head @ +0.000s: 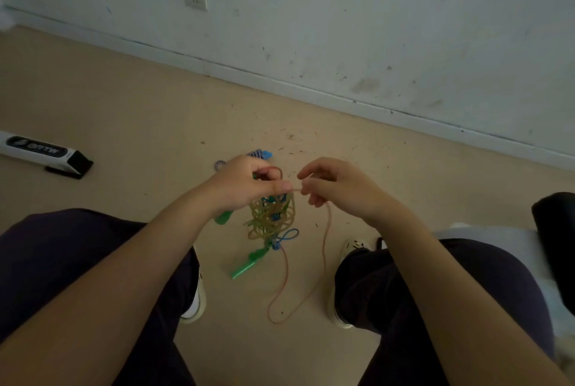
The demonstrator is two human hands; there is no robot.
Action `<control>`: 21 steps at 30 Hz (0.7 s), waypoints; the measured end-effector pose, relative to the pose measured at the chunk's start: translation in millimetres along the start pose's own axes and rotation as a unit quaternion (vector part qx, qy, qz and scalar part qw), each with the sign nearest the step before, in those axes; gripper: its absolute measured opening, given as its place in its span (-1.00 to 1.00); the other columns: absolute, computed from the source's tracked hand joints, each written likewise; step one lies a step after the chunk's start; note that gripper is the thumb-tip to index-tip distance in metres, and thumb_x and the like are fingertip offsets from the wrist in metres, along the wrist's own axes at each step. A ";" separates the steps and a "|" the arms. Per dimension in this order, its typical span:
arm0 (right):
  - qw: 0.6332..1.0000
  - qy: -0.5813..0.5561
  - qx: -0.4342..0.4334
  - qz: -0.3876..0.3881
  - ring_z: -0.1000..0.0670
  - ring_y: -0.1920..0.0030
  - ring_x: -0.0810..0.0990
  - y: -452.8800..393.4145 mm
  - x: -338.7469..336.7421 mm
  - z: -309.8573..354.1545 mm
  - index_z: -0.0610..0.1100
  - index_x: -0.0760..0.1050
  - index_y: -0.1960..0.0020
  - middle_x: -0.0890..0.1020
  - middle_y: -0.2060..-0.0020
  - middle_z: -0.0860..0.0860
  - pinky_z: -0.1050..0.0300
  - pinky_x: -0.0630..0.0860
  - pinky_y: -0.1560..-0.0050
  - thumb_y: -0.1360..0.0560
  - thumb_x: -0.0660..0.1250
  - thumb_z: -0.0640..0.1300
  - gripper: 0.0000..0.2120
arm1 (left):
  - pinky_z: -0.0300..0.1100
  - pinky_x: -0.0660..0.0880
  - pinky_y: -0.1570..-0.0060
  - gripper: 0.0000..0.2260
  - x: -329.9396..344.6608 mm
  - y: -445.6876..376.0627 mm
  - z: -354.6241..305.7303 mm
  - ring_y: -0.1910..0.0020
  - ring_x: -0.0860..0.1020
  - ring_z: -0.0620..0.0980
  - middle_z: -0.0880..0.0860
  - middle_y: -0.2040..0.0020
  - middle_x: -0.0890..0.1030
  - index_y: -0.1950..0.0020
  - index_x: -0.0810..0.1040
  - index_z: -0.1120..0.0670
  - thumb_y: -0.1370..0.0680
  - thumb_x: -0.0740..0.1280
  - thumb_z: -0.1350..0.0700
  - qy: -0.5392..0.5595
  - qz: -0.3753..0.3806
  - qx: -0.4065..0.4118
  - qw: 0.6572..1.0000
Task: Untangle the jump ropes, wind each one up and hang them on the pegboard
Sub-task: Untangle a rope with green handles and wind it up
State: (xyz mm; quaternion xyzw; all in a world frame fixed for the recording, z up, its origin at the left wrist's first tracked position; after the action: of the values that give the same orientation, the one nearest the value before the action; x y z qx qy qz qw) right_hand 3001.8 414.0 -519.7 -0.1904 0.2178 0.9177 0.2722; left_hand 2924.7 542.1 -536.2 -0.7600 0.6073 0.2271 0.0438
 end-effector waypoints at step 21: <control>0.982 0.043 -0.071 -0.167 0.05 0.32 0.61 -2.5 -30.7 3.3 -0.12 0.54 0.12 0.62 0.29 0.00 0.04 0.61 0.21 -0.51 0.40 -0.23 -0.93 | -0.41 0.38 0.38 -0.93 -21.7 3.6 -5.1 0.37 0.52 -0.33 -0.15 0.26 0.69 0.15 0.73 -0.05 -0.41 0.57 0.03 0.036 -0.094 0.001 0.995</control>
State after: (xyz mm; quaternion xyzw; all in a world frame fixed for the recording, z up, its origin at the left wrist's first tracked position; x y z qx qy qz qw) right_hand 3026.4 404.7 -503.4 -0.2826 0.1285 0.8635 0.3975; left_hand 2919.4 559.0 -522.2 -0.8216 0.5343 0.1939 0.0438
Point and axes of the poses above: each hand's wrist, its own y-axis away from the middle knuckle, its own x-axis out of the palm, z = x × y, the point moved 10 cm from there along -y, towards the middle knuckle
